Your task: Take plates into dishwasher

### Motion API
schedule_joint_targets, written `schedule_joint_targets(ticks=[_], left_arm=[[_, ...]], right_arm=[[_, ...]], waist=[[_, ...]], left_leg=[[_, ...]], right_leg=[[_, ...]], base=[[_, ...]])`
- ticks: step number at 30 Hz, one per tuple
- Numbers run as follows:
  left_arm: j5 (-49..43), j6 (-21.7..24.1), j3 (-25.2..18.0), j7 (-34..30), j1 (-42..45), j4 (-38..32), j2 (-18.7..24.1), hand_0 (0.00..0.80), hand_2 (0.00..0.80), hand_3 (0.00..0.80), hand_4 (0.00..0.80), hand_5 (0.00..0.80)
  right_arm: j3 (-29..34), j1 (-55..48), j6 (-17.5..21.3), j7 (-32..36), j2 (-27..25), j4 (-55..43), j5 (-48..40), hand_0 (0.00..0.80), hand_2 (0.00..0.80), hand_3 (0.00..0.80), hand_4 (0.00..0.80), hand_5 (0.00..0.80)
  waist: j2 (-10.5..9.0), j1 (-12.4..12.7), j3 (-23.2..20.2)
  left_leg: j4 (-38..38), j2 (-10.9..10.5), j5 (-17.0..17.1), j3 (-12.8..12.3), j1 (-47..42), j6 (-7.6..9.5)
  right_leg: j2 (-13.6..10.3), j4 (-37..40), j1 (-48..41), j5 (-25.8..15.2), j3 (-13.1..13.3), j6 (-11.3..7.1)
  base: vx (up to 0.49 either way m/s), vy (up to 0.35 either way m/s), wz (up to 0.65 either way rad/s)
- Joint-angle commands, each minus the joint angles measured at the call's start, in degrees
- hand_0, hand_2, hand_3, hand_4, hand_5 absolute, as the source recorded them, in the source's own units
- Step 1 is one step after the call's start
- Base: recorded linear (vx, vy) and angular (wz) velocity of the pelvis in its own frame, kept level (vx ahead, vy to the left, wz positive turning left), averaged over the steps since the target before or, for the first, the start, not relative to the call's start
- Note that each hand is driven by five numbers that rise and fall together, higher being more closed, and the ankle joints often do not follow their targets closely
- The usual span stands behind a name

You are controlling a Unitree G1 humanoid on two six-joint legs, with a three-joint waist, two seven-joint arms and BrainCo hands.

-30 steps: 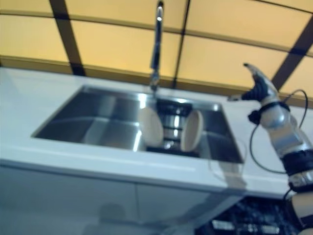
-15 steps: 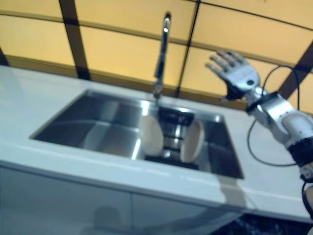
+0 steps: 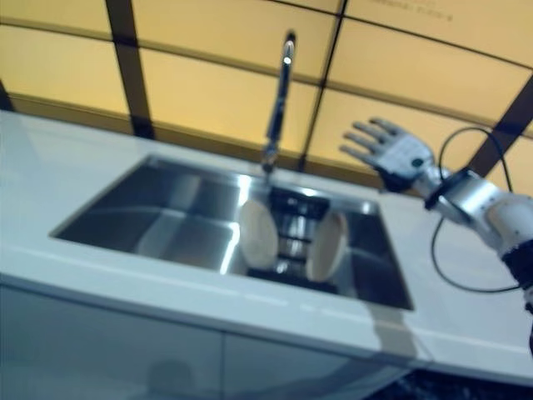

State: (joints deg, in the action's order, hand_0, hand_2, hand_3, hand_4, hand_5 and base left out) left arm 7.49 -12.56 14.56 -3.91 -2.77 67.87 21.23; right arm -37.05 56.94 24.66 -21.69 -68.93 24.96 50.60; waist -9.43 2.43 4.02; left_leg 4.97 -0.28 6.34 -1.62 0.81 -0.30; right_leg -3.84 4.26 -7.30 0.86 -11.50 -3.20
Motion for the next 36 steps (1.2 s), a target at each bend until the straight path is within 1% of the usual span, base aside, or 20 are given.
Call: schedule_joint_targets(ticks=[1,8,14,20,26,36], left_arm=[[-2.2,1.5,0.0,-0.5,-0.2,1.1,1.2,0.0,0.0,0.0,0.0,0.0],[-1.8,1.7,-0.4,-0.5,0.5,1.0,0.8,0.0,0.0,0.0,0.0,0.0],[-1.6,2.0,-0.6,-0.2,0.8,1.2,0.6,0.0,0.0,0.0,0.0,0.0],[-1.2,2.3,-0.9,-0.2,1.4,0.9,0.3,0.0,0.0,0.0,0.0,0.0],[-1.2,2.5,-1.0,-0.4,1.8,0.8,0.0,0.0,0.0,0.0,0.0,0.0],[-0.9,2.7,-1.1,-0.5,2.4,0.8,-0.1,0.0,0.0,0.0,0.0,0.0]], right_arm=[[-2.4,1.8,0.9,-1.8,-3.5,-0.2,0.5,0.0,0.0,0.0,0.0,0.0],[-2.2,0.0,3.2,0.1,-3.4,-2.5,1.9,0.0,0.0,0.0,0.0,0.0],[-1.9,-1.3,3.7,2.1,-2.9,-3.3,0.9,0.0,0.0,0.0,0.0,0.0],[-1.7,-3.1,5.1,2.9,-2.5,-4.3,1.6,0.0,0.0,0.0,0.0,0.0],[-1.8,-4.4,5.5,4.2,-1.9,-5.5,1.8,0.0,0.0,0.0,0.0,0.0],[-1.1,-6.5,5.6,4.2,-0.9,-6.4,2.6,0.0,0.0,0.0,0.0,0.0]], waist=[[-0.22,1.9,-1.8],[0.11,1.9,-1.7],[0.17,2.0,-1.4],[0.6,2.0,-1.1],[0.8,2.1,-0.9],[1.28,2.3,-0.1]], left_leg=[[0.0,0.6,-6.3,-1.1,-3.9,0.26],[0.0,0.5,-6.4,-1.1,-4.0,0.12],[0.0,0.6,-6.3,-1.1,-3.7,-0.04],[0.0,0.6,-6.2,-1.1,-3.6,-0.2],[0.0,0.6,-6.2,-1.2,-3.5,-0.29],[0.0,0.8,-5.9,-1.0,-2.9,-0.61]], right_leg=[[-3.0,-0.9,5.3,-7.6,0.7,-6.77],[-3.0,-0.5,5.0,-7.4,0.6,-6.64],[-2.9,-0.1,4.9,-7.3,0.3,-6.52],[-3.0,0.0,4.9,-7.0,0.1,-6.36],[-3.0,0.0,4.7,-6.8,-0.1,-6.21],[-3.0,0.2,4.9,-6.5,-0.4,-6.02]], base=[[0.0,0.0,0.0],[0.0,0.0,0.0],[0.0,0.0,0.0],[0.0,0.0,0.0],[0.0,0.0,0.0],[0.0,0.0,0.0]])
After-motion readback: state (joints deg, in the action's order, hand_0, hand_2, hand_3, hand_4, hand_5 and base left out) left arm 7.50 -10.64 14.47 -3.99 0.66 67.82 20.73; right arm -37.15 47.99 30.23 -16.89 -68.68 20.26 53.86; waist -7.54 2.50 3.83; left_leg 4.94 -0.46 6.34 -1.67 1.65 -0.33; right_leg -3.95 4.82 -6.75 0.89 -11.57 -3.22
